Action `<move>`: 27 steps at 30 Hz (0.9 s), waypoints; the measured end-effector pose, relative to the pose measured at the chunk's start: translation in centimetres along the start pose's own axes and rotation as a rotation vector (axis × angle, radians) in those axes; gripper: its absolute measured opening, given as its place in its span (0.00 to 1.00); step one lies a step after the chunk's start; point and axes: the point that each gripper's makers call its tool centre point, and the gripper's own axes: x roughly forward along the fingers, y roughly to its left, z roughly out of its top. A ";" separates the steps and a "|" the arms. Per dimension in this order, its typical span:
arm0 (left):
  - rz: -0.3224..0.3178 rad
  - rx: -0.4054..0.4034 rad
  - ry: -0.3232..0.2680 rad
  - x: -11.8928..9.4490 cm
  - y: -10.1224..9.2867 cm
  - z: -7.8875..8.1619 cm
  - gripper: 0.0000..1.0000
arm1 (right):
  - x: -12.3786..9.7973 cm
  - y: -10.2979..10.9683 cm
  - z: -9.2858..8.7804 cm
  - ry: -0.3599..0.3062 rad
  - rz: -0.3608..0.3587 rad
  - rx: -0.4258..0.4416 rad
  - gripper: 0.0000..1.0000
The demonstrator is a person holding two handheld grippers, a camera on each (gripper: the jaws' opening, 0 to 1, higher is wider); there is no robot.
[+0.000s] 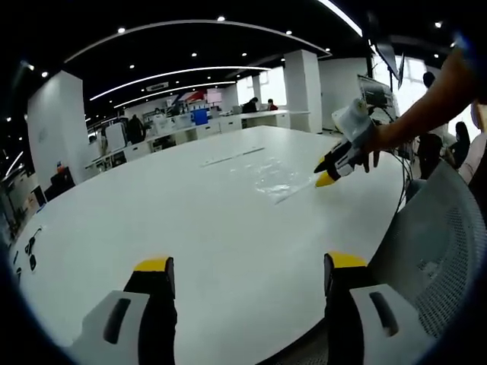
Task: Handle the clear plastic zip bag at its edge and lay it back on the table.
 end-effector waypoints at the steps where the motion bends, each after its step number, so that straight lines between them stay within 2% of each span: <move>1: -0.001 0.001 -0.001 0.0 0.0 0.0 0.79 | 0.0 0.0 -0.1 0.004 -0.004 -0.002 0.28; 7: -0.005 0.002 -0.002 0.0 -0.1 0.1 0.79 | 0.7 -0.8 -1.1 0.029 -0.009 0.021 0.27; 9: -0.006 -0.003 -0.011 0.0 -0.2 0.3 0.79 | 0.9 -1.1 -1.4 0.036 -0.014 0.063 0.27; 11: -0.012 -0.012 -0.011 0.0 -0.2 0.2 0.78 | 0.9 -1.1 -0.9 0.013 -0.020 0.093 0.27; 15: -0.022 -0.030 -0.029 0.0 -0.3 0.5 0.80 | 1.0 -1.0 -0.3 0.008 -0.023 0.138 0.27; 20: -0.027 -0.023 -0.014 0.0 -0.5 0.3 0.79 | 0.4 -0.4 -0.3 0.006 -0.003 0.172 0.22; 22: -0.024 -0.024 -0.008 0.1 -0.4 0.2 0.79 | 0.4 0.0 -0.3 0.001 0.008 0.241 0.21; 27: -0.027 -0.017 0.000 0.1 -0.4 -0.1 0.78 | 0.6 0.2 -0.3 -0.003 0.021 0.207 0.18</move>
